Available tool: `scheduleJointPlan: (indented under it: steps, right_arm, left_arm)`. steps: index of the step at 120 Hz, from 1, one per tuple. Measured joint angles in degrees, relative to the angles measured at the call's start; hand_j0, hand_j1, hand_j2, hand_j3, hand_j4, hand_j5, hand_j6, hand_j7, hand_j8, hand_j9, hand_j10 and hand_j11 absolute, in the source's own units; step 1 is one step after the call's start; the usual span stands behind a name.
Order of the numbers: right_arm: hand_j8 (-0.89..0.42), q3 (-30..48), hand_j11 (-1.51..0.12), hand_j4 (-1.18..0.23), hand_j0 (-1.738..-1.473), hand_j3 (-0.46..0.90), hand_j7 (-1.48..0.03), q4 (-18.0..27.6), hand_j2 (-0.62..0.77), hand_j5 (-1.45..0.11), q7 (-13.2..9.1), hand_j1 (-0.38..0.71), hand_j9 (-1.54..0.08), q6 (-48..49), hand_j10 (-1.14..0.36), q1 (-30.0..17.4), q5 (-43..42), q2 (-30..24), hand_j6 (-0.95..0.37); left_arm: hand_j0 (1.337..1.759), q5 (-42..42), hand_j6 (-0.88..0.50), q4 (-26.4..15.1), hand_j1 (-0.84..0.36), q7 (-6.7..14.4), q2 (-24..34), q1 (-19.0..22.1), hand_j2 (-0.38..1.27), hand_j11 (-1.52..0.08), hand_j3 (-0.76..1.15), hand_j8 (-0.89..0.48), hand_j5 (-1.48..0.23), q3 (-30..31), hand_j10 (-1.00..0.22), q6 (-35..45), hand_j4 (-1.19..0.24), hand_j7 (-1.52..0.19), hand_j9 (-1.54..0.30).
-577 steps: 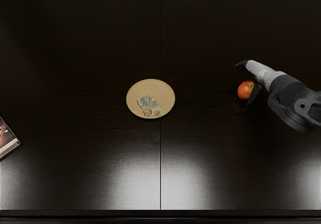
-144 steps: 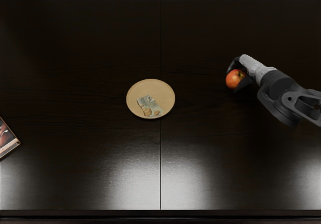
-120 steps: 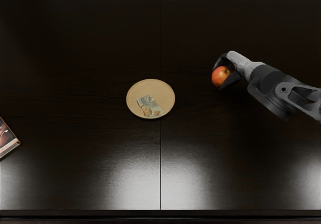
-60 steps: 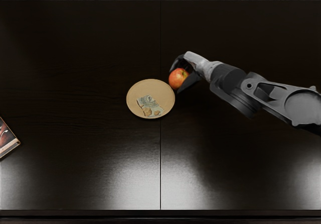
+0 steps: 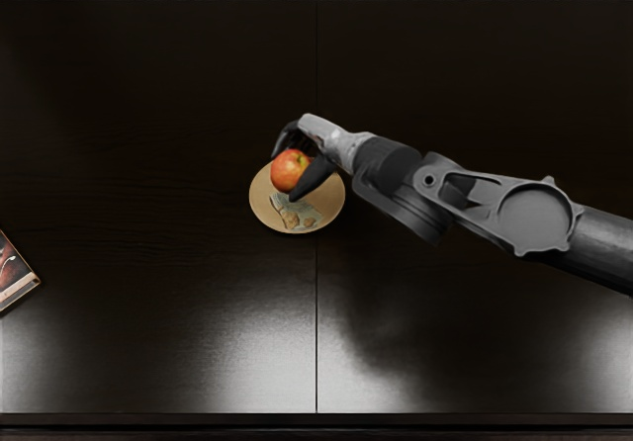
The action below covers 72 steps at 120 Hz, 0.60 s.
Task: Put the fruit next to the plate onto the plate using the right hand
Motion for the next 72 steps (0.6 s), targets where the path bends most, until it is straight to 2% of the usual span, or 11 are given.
scheduleJointPlan:
  steps: [24,32,49,72]
  right_arm:
    - [-0.38,-0.46,-1.22,-0.55,-1.645,0.0,-1.13,-0.84,0.09,-1.18,-0.02,0.15,-1.21,-0.02,-0.84,0.44,-0.18,1.25,-0.4]
    - [-0.4,-0.55,-1.16,-0.56,-1.646,0.0,-1.08,-1.08,0.08,-1.13,0.04,0.16,-1.15,-0.05,-0.86,0.39,-0.22,1.34,-0.41]
    - [-0.42,-0.65,-0.94,-0.54,-1.651,0.0,-0.88,-1.62,0.05,-0.9,0.19,0.16,-0.92,-0.1,-0.85,0.32,-0.2,1.4,-0.43]
    - [-0.28,-0.54,-0.59,-0.37,-1.656,0.0,-0.56,-2.1,-0.02,-0.58,0.4,0.05,-0.59,-0.05,-0.62,-0.02,0.03,1.11,-0.31]
  left_arm:
    - [1.658,0.0,-0.23,0.0,0.07,-0.01,0.0,0.04,0.05,-0.3,0.0,-0.23,-0.3,0.0,-0.23,0.0,-0.23,-0.3,-0.3]
    - [1.658,0.0,-0.23,0.0,0.07,-0.01,0.0,0.0,0.05,-0.3,0.0,-0.23,-0.3,0.0,-0.23,0.0,-0.23,-0.3,-0.3]
    - [1.658,0.0,-0.23,0.0,0.07,0.0,0.0,0.0,0.05,-0.3,0.0,-0.23,-0.3,0.0,-0.23,0.0,-0.23,-0.3,-0.3]
    - [1.658,-0.01,-0.23,0.0,0.07,0.0,0.0,0.0,0.05,-0.3,0.0,-0.23,-0.3,0.02,-0.23,0.0,-0.23,-0.3,-0.3]
